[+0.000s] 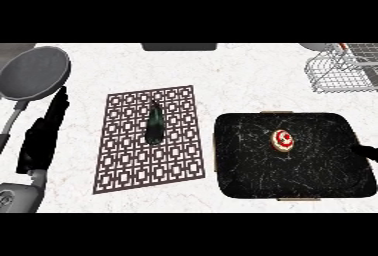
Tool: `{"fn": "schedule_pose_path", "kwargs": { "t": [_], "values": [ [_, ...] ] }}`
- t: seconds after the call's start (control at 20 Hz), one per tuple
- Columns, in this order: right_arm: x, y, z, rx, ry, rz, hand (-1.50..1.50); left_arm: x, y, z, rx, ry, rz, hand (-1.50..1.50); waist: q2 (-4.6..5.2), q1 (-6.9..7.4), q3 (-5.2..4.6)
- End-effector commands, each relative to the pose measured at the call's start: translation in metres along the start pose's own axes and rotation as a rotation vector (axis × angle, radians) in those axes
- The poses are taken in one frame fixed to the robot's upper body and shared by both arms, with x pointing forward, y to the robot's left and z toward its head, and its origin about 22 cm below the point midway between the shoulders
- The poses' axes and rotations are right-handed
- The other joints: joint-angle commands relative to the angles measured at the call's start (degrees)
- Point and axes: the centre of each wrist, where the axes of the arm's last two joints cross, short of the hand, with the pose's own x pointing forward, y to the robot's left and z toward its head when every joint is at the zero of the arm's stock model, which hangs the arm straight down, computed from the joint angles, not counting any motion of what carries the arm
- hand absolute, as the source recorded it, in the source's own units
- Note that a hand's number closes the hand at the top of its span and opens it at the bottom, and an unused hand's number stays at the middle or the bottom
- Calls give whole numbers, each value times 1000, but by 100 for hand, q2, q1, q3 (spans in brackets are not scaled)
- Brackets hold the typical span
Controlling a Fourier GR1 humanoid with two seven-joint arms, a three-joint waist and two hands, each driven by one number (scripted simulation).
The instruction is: Pick the cupcake from the tray and place it in the tiered basket
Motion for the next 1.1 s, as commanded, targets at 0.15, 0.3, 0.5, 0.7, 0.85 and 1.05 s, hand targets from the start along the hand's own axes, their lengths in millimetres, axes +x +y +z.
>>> {"fn": "schedule_pose_path", "kwargs": {
  "t": [0.15,0.3,0.5,0.7,0.85,1.05],
  "values": [
    [71,-12,11,259,94,355,-150,3,1,-8,-14,-9,-6,0,8,76,0],
    [92,-6,0,262,147,395,-150,2,-5,0,-38,-29,2,0,28,207,9],
    [128,25,-15,239,187,385,-150,-2,-20,-1,-35,-29,1,0,40,218,10],
    [125,59,-23,315,278,410,-150,0,-15,-15,-25,-4,14,0,33,148,12],
    [121,58,-45,343,338,411,-150,11,-14,-8,-27,-30,9,0,32,171,16],
    [97,84,-47,342,383,484,-150,2,4,6,-32,-8,3,0,22,191,18]
  ]
}}
